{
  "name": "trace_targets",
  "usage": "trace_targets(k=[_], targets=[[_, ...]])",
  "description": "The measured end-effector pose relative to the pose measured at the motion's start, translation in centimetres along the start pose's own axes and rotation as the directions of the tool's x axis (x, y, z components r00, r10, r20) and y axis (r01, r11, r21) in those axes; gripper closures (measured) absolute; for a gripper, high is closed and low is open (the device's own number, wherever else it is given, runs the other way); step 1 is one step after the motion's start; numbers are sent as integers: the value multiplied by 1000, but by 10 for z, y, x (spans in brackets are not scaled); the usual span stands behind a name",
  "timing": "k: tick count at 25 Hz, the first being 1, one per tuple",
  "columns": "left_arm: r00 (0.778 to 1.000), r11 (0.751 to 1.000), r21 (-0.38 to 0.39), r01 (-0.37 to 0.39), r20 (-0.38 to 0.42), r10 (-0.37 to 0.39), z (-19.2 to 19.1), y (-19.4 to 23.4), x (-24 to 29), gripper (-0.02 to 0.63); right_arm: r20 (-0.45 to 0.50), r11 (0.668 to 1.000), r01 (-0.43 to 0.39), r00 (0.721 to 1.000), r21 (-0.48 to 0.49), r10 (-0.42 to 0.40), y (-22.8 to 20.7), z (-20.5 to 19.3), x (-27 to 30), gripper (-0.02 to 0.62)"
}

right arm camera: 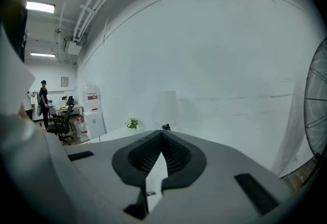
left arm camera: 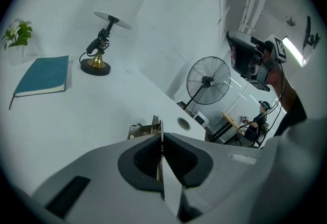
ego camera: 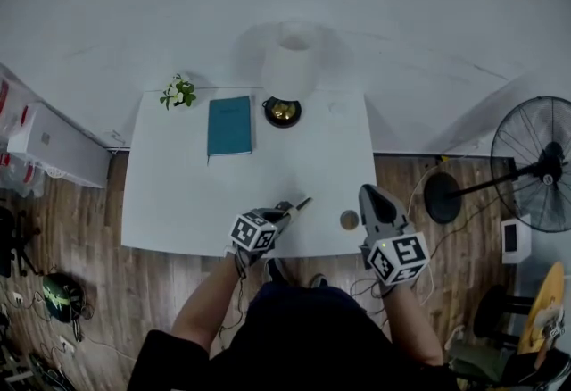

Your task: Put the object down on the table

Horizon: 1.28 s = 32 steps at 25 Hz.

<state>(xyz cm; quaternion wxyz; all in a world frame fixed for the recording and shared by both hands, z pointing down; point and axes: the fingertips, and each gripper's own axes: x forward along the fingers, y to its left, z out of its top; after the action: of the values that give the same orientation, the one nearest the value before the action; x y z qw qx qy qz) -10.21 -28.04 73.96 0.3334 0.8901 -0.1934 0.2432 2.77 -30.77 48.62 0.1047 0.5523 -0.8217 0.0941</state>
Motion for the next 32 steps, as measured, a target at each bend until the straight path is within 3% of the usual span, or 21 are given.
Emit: trace_targets(k=[3, 7, 10, 21, 24, 28, 32], targets=[[999, 999, -21, 28, -24, -28, -4, 5, 5, 598, -8, 1000, -1, 1000, 5, 1, 0, -2, 5, 591], [994, 990, -99, 97, -32, -101, -7, 6, 15, 598, -10, 1000, -9, 1000, -2, 9, -5, -4, 9, 591], [994, 983, -152, 105, -24, -110, -11, 10, 21, 598, -5, 1000, -28, 1000, 9, 28, -10, -8, 12, 589], [994, 981, -184, -67, -98, 49, -13, 11, 28, 570, 55, 992, -122, 991, 15, 121, -41, 8, 4, 591], [977, 976, -134, -170, -153, 149, -17, 17, 26, 541, 61, 990, -128, 990, 52, 125, -54, 7, 1, 591], [936, 953, -30, -300, -199, 289, -17, 24, 23, 490, 71, 988, -142, 988, 65, 137, -60, 10, -2, 591], [886, 898, 125, -422, -156, 437, 1, 30, 14, 437, 73, 986, -156, 986, 64, 151, -62, 11, -5, 591]])
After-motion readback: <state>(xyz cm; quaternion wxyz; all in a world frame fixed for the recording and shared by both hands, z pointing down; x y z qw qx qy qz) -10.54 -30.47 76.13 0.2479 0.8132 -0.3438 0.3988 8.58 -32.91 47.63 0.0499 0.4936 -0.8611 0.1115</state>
